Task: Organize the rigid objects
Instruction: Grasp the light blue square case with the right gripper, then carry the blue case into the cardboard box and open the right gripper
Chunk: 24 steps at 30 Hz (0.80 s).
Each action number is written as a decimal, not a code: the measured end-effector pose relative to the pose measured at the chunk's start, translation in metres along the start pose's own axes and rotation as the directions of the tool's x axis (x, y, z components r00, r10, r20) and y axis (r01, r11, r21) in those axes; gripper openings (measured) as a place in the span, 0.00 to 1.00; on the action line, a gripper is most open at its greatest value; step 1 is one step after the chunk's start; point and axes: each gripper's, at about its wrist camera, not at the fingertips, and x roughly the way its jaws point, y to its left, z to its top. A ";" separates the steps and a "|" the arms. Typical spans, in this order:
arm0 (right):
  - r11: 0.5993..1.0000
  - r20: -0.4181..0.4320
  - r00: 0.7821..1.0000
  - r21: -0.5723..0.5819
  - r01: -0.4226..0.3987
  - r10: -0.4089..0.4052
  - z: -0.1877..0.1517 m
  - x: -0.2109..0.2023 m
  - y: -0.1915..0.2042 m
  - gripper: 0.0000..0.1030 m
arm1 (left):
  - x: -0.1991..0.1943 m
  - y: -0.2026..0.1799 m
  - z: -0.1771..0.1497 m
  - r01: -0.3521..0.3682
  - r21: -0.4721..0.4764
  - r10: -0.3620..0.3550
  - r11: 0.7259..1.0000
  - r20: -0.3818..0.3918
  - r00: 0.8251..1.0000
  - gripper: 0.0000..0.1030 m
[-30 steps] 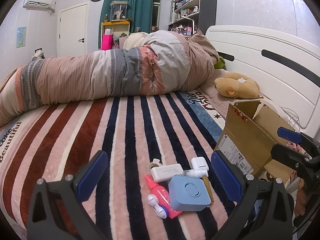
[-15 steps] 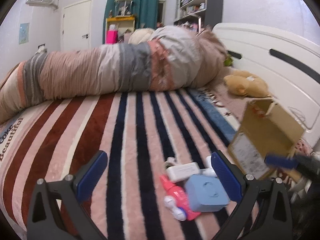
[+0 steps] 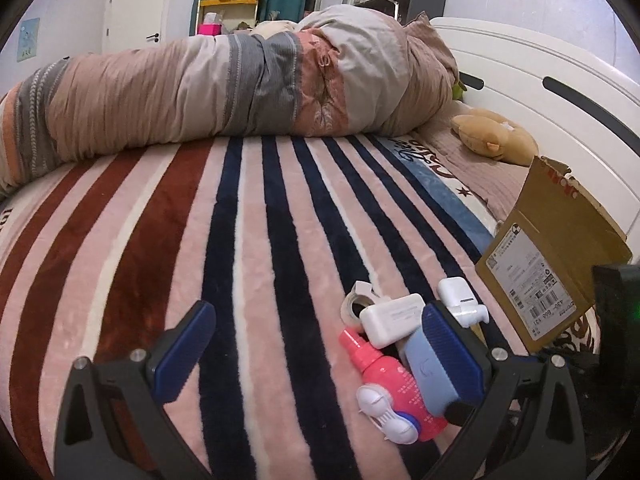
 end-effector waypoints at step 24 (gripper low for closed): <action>0.968 0.059 0.998 -0.251 -0.005 0.020 0.035 0.013 0.048 0.78 | 0.029 0.014 0.020 0.413 -0.118 -0.427 0.903 -0.139 0.893 0.99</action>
